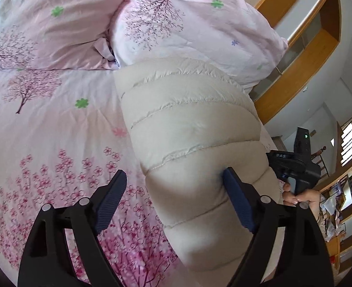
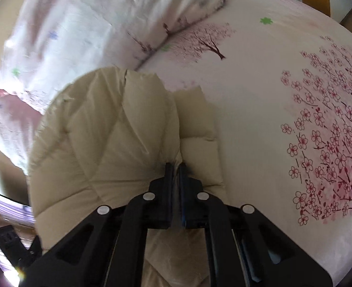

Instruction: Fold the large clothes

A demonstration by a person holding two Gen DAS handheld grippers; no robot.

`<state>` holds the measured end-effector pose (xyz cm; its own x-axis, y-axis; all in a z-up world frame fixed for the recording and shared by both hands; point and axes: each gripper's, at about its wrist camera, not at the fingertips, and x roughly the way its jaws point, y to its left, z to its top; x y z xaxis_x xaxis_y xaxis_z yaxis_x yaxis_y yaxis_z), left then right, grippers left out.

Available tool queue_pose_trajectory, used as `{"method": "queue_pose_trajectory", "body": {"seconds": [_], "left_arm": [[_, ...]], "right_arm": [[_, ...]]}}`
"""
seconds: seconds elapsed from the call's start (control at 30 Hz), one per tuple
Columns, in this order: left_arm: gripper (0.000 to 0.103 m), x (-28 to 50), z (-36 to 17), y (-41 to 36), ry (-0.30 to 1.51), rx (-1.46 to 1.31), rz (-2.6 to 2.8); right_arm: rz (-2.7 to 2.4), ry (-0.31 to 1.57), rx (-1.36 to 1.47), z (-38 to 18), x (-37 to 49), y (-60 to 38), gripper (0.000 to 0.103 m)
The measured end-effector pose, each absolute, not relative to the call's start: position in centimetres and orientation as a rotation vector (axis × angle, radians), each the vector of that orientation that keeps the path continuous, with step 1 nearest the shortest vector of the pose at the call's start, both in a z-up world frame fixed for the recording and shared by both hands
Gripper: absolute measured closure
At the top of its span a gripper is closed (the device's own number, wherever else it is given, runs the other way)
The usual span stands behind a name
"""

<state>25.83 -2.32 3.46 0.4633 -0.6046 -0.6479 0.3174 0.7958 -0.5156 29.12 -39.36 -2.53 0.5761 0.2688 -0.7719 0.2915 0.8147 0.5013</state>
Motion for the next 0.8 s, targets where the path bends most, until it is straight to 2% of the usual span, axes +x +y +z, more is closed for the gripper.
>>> {"method": "queue_pose_trajectory", "body": {"seconds": [0.1,0.13,0.17,0.2,0.23,0.27,0.37,0.8], "left_arm": [[0.019,26.0,3.0,-1.9,0.947,-0.387,-0.594],[0.019,26.0,2.9,-1.6,0.950,-0.405,-0.599],[0.019,26.1,2.8,-1.2,0.952,-0.423,-0.604],[0.019,26.2,2.7,-0.8,0.956,-0.445,-0.609],[0.019,26.3,2.6,-0.5,0.960,-0.466,-0.616],[0.019,26.4,2.4,-0.3,0.967,-0.488,-0.626],[0.019,26.9,1.8,-0.1,1.000,-0.551,-0.660],[0.018,28.4,0.0,-0.3,1.066,-0.651,-0.730]], "right_arm": [[0.010,0.998,0.603,-2.0,29.1,-38.9,0.090],[0.043,0.985,0.612,-1.3,28.5,-39.1,0.079],[0.067,0.975,0.627,-0.9,28.1,-39.5,0.050],[0.091,0.961,0.646,-0.5,27.6,-40.0,0.034],[0.121,0.931,0.672,0.0,26.9,-40.7,0.015],[0.149,0.904,0.692,0.3,26.3,-41.2,0.008],[0.211,0.916,0.726,0.2,25.9,-42.4,0.003],[0.387,1.104,0.728,-3.1,28.8,-41.2,0.002]]}}
